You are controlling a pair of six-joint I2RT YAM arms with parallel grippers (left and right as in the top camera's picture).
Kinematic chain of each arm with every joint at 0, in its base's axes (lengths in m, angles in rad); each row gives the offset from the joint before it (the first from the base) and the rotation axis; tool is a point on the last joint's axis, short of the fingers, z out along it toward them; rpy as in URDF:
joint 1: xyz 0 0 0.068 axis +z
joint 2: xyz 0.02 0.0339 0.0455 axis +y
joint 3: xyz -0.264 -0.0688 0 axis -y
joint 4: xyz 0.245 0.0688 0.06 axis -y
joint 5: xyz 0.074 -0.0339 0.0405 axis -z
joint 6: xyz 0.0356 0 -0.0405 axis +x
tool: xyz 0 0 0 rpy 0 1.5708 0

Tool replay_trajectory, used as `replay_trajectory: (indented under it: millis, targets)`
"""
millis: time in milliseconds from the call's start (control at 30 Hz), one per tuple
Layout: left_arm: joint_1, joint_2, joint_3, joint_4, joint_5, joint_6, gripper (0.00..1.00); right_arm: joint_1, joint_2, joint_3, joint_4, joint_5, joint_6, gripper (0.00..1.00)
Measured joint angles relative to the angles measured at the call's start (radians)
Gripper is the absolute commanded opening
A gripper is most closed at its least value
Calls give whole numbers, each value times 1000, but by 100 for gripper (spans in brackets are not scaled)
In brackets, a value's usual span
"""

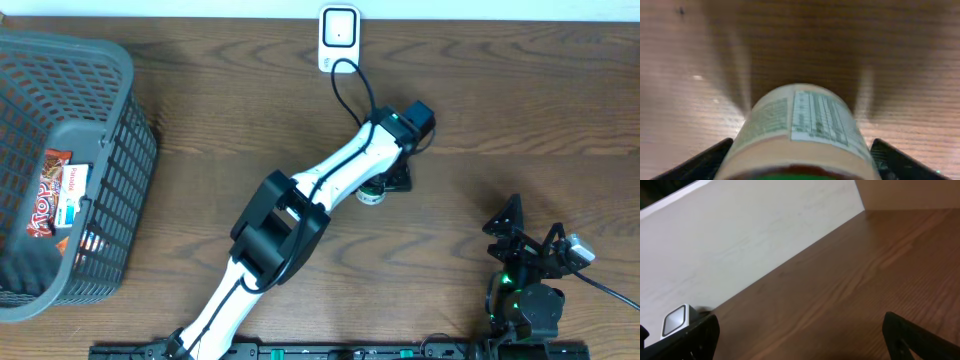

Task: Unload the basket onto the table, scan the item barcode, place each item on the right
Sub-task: 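Carry the jar with the left gripper and set it on the table center, then reach the left gripper into the basket and grasp the white Panadol box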

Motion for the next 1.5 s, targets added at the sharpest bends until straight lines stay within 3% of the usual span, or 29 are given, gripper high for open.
replay_trajectory:
  millis: [200,367,500,567,600,700,833,1000,1167,1500]
  targets:
    - [25,-84,3,-36,-11,47,99,0,0,0,0,0,0,99]
    - [167,-435,107,-66,-52,163,98,0,0,0,0,0,0,99]
    - [471,-751,180,-71,-79,212,98,0,0,0,0,0,0,99]
    - [862,-913,203,-190,-118,218,98,0,0,0,0,0,0,99]
    - [955,-932,205,-234,-120,219,98,0,0,0,0,-1,0,99]
    - [1236,-900,165,-327,-117,231,98,0,0,0,0,0,0,99]
    - [1351,-787,74,-317,-117,295,99,0,0,0,0,0,0,99]
    - [1369,-649,-14,-291,-105,407,98,0,0,0,0,0,0,99]
    - [1369,-497,-23,-310,-190,459,99,0,0,0,0,0,0,99]
    - [1369,-190,-57,-197,-193,754,98,0,0,0,0,0,0,99]
